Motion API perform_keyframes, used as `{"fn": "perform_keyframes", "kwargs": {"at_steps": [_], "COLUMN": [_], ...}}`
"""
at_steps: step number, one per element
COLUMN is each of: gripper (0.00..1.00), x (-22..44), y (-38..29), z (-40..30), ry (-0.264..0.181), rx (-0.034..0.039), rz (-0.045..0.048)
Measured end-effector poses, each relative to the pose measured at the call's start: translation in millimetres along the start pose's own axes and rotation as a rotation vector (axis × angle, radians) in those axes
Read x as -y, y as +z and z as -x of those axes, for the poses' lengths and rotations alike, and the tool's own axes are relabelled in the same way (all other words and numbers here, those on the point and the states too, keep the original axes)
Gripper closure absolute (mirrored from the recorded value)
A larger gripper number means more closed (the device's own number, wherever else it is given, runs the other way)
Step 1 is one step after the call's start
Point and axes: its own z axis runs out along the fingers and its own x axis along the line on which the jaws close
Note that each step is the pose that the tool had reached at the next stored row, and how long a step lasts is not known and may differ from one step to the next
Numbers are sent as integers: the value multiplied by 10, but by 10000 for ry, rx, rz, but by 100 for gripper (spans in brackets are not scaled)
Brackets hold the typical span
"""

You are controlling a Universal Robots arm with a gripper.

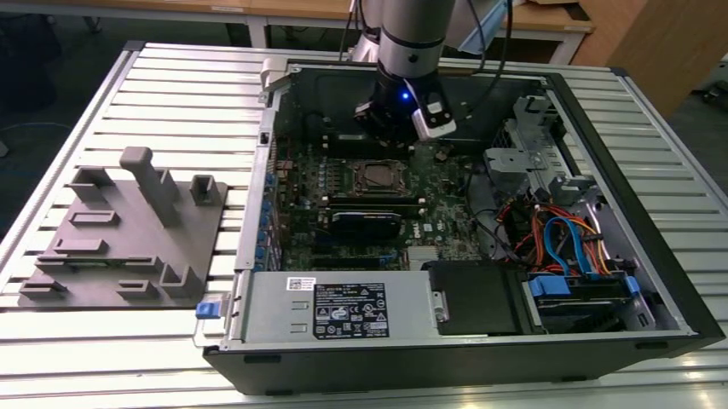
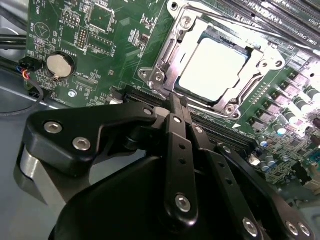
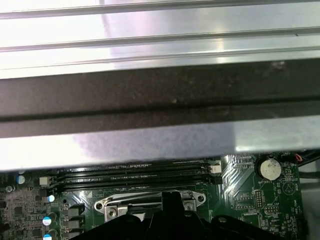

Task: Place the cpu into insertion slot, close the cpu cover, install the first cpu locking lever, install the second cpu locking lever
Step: 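Install the second cpu locking lever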

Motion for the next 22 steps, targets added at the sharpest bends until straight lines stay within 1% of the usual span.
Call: {"fn": "perform_keyframes", "kwargs": {"at_steps": [8,13,15,18,22], "gripper": [90,90,90,90,90], "x": [55,74,74,72,67], "y": [-2,-5,-5,-28,-84], "z": [5,6,7,7,7], "ry": [0,1,-1,-2,-1], "rx": [4,8,10,11,12], "rz": [-27,-100,-106,-114,-122]}}
